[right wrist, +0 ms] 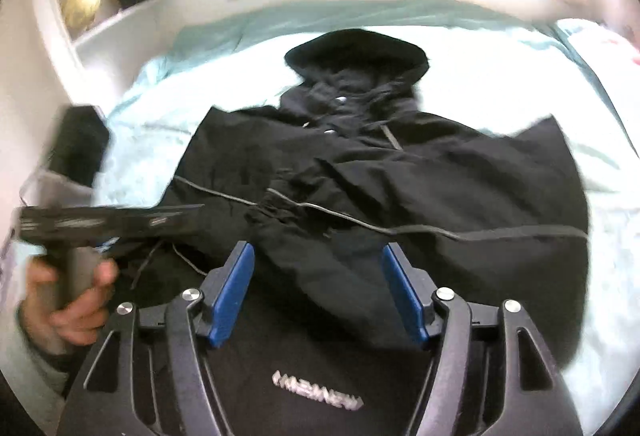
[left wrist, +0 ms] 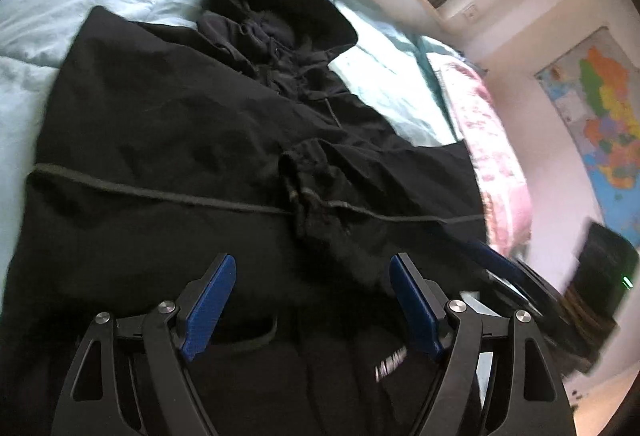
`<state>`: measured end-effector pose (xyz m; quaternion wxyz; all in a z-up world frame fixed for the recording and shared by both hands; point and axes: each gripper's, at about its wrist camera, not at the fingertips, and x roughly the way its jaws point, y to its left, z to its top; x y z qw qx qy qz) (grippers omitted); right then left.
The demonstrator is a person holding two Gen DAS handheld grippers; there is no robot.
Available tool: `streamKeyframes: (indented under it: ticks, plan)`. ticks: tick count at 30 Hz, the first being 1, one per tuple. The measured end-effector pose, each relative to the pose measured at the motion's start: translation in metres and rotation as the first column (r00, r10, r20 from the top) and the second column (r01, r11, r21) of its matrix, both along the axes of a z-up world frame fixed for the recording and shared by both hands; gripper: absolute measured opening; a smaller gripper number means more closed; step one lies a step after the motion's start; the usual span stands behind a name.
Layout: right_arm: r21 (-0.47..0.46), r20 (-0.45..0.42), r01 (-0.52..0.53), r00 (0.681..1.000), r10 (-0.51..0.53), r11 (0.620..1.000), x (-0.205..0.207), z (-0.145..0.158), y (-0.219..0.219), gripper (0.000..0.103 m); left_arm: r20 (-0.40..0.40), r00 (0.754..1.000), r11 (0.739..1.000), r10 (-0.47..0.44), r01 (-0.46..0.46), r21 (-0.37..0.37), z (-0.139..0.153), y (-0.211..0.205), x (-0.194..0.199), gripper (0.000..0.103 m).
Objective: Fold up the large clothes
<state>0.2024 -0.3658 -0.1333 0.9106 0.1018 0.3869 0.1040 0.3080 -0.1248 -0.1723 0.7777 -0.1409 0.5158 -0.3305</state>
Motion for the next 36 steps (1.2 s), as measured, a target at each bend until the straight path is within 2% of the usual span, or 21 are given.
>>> streamKeyframes:
  ticks: [2, 7, 9, 11, 13, 15, 17, 20, 22, 25, 26, 29, 30, 31, 32, 34, 36]
  plan:
    - [0.003, 0.008, 0.018, 1.0, -0.018, 1.0, -0.016, 0.005, -0.017, 0.07, -0.003, 1.0, 1.0, -0.003, 0.003, 0.012, -0.006, -0.019, 0.007, 0.079]
    - [-0.087, 0.059, 0.141, 0.989, -0.136, 0.986, -0.048, 0.018, -0.058, 0.07, 0.031, 0.999, 0.99, -0.032, 0.027, 0.14, -0.017, -0.065, 0.024, 0.058]
    - [-0.094, 0.059, 0.191, 0.981, -0.186, 0.977, -0.053, 0.02, -0.078, 0.07, 0.019, 0.999, 0.98, -0.048, 0.043, 0.193, -0.024, -0.079, 0.029, 0.033]
    - [-0.078, 0.043, 0.224, 0.974, -0.221, 0.971, -0.051, 0.017, -0.094, 0.07, 0.014, 0.997, 0.984, -0.07, 0.067, 0.165, -0.024, -0.081, 0.03, 0.029]
    - [-0.056, 0.011, 0.242, 0.97, -0.242, 0.969, -0.046, 0.013, -0.108, 0.07, 0.028, 0.997, 0.994, -0.068, 0.066, 0.086, -0.014, -0.074, 0.032, 0.026]
    - [-0.061, 0.004, 0.258, 0.966, -0.258, 0.964, -0.038, 0.011, -0.116, 0.07, 0.089, 0.995, 0.999, -0.033, 0.032, 0.017, 0.011, -0.057, 0.032, 0.022]
    - [-0.066, -0.003, 0.276, 0.961, -0.277, 0.959, -0.027, 0.011, -0.119, 0.07, 0.14, 0.99, 1.0, 0.009, -0.008, -0.011, 0.034, -0.036, 0.034, 0.021]
    - [-0.028, -0.004, 0.267, 0.964, -0.267, 0.963, -0.007, 0.01, -0.115, 0.07, 0.198, 0.976, 0.995, 0.085, -0.074, -0.06, 0.065, 0.016, 0.037, 0.021]
    - [-0.008, -0.009, 0.239, 0.971, -0.239, 0.971, 0.012, 0.008, -0.105, 0.07, 0.218, 0.971, 0.995, 0.102, -0.095, -0.044, 0.071, 0.046, 0.038, 0.021]
    - [-0.014, -0.042, 0.193, 0.98, -0.194, 0.981, 0.046, -0.006, -0.079, 0.07, 0.202, 0.973, 0.992, 0.114, -0.124, 0.037, 0.056, 0.085, 0.037, 0.021]
    - [-0.028, -0.062, 0.168, 0.984, -0.169, 0.985, 0.06, -0.016, -0.067, 0.07, 0.169, 0.979, 0.989, 0.112, -0.126, 0.074, 0.041, 0.095, 0.038, 0.021]
    - [-0.157, -0.155, 0.129, 0.976, -0.154, 0.979, 0.095, -0.059, -0.035, 0.071, 0.041, 0.993, 0.977, 0.109, -0.114, 0.178, -0.013, 0.107, 0.044, 0.023]
    - [-0.216, -0.193, 0.115, 0.968, -0.158, 0.97, 0.105, -0.079, -0.025, 0.073, 0.001, 0.995, 0.979, 0.1, -0.098, 0.179, -0.03, 0.11, 0.047, 0.024]
    - [-0.254, -0.21, 0.102, 0.965, -0.157, 0.962, 0.109, -0.092, -0.019, 0.074, -0.008, 0.995, 0.982, 0.098, -0.095, 0.162, -0.036, 0.112, 0.048, 0.024]
    - [-0.289, -0.197, 0.096, 0.968, -0.157, 0.953, 0.109, -0.101, -0.013, 0.075, -0.015, 0.995, 0.986, 0.099, -0.096, 0.135, -0.037, 0.116, 0.05, 0.025]
    - [-0.301, -0.188, 0.094, 0.97, -0.156, 0.949, 0.107, -0.099, -0.012, 0.075, -0.012, 0.995, 0.989, 0.097, -0.096, 0.109, -0.028, 0.119, 0.053, 0.025]
    - [-0.256, -0.209, 0.082, 0.968, -0.138, 0.963, 0.108, -0.086, -0.018, 0.075, 0.087, 0.992, 0.983, 0.094, -0.107, 0.146, -0.002, 0.118, 0.046, 0.029]
